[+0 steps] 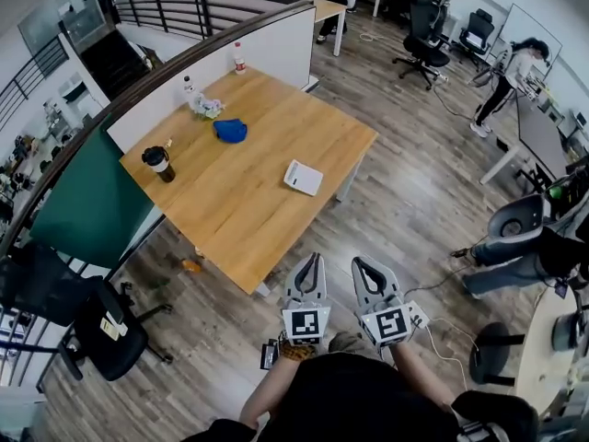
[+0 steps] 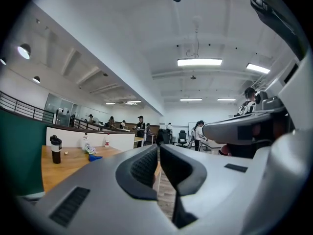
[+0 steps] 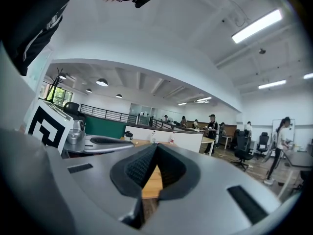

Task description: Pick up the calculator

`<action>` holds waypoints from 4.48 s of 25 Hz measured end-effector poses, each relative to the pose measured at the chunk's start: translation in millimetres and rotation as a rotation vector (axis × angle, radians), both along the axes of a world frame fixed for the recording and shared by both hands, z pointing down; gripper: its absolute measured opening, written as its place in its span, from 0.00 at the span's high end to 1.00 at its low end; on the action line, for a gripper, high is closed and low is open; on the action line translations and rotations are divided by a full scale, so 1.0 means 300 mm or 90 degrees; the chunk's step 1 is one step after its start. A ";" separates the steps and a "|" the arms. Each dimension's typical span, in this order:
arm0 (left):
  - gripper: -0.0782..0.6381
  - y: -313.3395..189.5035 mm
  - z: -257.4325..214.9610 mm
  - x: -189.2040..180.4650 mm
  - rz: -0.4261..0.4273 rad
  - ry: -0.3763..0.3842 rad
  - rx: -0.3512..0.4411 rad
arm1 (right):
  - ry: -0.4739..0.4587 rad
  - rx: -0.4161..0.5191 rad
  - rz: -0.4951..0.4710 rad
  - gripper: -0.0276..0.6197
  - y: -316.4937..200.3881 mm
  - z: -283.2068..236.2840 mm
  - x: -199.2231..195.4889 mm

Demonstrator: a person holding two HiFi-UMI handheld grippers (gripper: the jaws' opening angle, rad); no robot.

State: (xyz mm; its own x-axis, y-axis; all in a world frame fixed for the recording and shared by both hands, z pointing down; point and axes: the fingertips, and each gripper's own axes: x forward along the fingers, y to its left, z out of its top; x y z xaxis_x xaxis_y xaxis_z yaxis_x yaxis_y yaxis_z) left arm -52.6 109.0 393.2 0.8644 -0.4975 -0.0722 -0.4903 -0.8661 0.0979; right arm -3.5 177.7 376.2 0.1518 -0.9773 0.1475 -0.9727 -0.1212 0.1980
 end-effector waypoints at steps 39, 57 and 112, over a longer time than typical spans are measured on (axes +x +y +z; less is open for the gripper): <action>0.84 -0.434 0.058 0.542 -0.138 -0.149 0.024 | -0.095 0.025 -0.157 0.95 -0.532 0.145 0.662; 0.84 -0.649 0.247 0.646 -0.234 -0.149 -0.052 | -0.084 -0.037 -0.235 0.95 -0.769 0.266 0.833; 0.82 -1.066 1.058 0.623 -0.429 -0.089 -0.530 | -0.098 -0.425 -0.498 0.73 -1.421 1.001 0.814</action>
State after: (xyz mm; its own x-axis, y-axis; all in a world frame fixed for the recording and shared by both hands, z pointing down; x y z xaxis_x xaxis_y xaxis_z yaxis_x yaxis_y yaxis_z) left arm 134.4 -210.8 710.7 0.3685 -0.7209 0.5870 -0.8936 -0.1005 0.4375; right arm 240.6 -248.6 676.5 -0.5562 -0.5067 0.6587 -0.7523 0.6437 -0.1400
